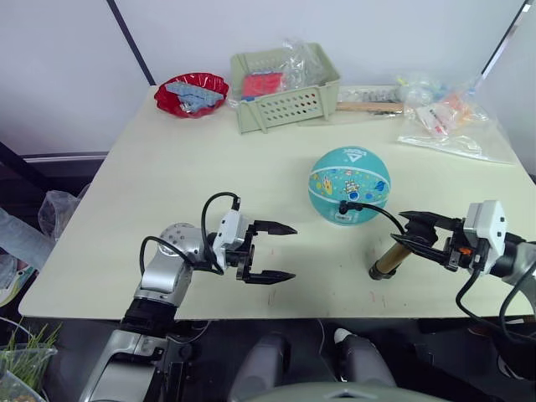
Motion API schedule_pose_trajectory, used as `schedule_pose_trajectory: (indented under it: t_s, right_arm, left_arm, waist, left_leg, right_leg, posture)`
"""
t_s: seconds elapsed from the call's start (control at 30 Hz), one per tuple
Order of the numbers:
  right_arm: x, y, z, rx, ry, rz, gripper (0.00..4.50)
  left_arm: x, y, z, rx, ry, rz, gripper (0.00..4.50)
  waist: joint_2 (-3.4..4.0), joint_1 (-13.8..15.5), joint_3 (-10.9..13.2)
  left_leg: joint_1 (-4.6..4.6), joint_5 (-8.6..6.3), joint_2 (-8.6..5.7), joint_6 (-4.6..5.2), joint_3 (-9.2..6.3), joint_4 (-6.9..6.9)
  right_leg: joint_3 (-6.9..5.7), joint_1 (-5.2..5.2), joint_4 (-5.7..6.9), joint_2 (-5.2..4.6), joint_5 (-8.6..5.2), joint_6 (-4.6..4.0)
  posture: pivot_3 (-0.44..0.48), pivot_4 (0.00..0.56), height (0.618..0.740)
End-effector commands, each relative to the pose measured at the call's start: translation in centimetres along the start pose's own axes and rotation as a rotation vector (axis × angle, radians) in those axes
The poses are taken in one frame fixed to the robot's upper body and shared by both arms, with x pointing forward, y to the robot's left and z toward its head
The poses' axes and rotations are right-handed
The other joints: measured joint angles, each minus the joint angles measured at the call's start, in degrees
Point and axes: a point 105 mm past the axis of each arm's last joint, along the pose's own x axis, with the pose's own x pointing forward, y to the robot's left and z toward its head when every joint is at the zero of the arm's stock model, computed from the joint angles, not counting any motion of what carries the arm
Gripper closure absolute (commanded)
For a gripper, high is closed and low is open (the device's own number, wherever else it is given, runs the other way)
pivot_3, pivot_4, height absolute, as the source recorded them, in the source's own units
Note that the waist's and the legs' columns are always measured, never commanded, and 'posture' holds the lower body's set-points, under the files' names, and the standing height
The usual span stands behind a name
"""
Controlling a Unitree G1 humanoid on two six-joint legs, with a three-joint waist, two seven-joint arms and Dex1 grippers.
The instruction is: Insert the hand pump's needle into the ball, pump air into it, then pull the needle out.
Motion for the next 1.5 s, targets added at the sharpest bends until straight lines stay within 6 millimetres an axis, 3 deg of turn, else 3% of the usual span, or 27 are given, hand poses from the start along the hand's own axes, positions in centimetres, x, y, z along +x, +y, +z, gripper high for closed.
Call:
schedule_pose_trajectory:
  t_s: [0.03,0.3,0.53,0.67,1.03,1.23,1.43,1.47,1.5]
  right_arm:
    - [-1.2,-1.3,1.4,-0.043,0.022,-0.012,2.87]
    - [-2.9,-4.0,2.7,-0.146,0.091,-0.067,2.87]
    - [-4.3,-8.1,1.8,-0.373,0.251,-0.204,2.87]
    - [-4.4,-9.0,0.9,-0.425,0.294,-0.251,2.87]
    - [-3.9,-9.5,-0.7,-0.593,0.365,-0.256,2.87]
    - [-3.2,-8.2,-1.3,-0.818,0.420,-0.086,2.87]
    - [-2.7,-6.3,-2.6,-0.776,0.386,0.019,2.87]
    - [-2.6,-6.0,-2.8,-0.757,0.373,0.031,1.84]
    - [-2.6,-5.7,-2.9,-0.734,0.364,0.044,1.36]
  left_arm:
    - [-0.4,-0.1,1.1,0.031,-0.016,0.004,0.00]
    - [-0.3,-0.5,1.4,0.029,-0.014,0.009,0.00]
    - [0.0,-1.0,1.3,0.032,-0.006,0.000,0.00]
    - [0.1,-0.8,1.6,0.038,-0.017,0.007,0.00]
    - [0.4,-1.1,1.9,0.034,-0.026,0.014,0.00]
    - [0.6,-1.3,2.0,0.030,-0.033,0.026,0.00]
    - [0.7,-1.1,1.8,0.032,-0.029,0.026,0.00]
    - [0.8,-1.0,1.8,0.034,-0.027,0.025,0.00]
    - [0.8,-1.0,1.8,0.037,-0.026,0.025,0.00]
  waist:
    - [0.16,0.00,0.24]
    - [0.32,-0.03,0.52]
    - [0.30,-0.08,0.55]
    - [0.30,0.00,0.55]
    - [0.30,-0.13,0.56]
    - [0.30,-0.25,0.56]
    - [0.29,-0.40,0.57]
    - [0.28,-0.39,0.57]
    - [0.28,-0.39,0.57]
  left_leg:
    - [-0.02,0.00,0.00,0.00,0.05,0.00]
    - [-0.72,0.18,-0.04,-0.28,0.17,0.04]
    - [-0.77,0.18,-0.04,-0.29,0.36,0.04]
    - [-0.79,0.19,-0.02,-0.29,0.40,0.05]
    - [-0.78,0.19,-0.03,-0.30,0.69,0.16]
    - [-0.62,0.20,-0.03,-0.29,0.96,0.24]
    - [-0.55,0.21,-0.01,-0.29,1.03,0.24]
    - [-0.56,0.21,-0.01,-0.29,1.04,0.24]
    - [-0.56,0.20,-0.01,-0.28,1.03,0.24]
  right_leg:
    - [0.03,-0.03,0.00,-0.01,0.00,0.01]
    - [0.10,-0.81,0.07,0.01,0.05,0.00]
    - [0.20,-0.93,0.10,0.02,0.06,0.01]
    - [0.22,-0.99,0.21,0.02,0.05,0.01]
    - [0.55,-1.20,0.63,0.05,0.05,0.01]
    - [0.83,-1.24,0.91,0.08,0.05,0.01]
    - [0.93,-1.23,0.96,0.12,0.05,0.01]
    - [0.94,-1.24,0.95,0.11,0.05,0.01]
    - [0.94,-1.23,0.95,0.11,0.05,0.01]
  posture:
    - [0.000,0.150,0.740]
    - [0.000,0.150,0.740]
    - [0.000,0.150,0.740]
    - [0.000,0.150,0.740]
    - [0.000,0.150,0.740]
    - [0.000,0.150,0.740]
    - [0.000,0.150,0.740]
    - [0.000,0.150,0.740]
    - [0.000,0.150,0.740]
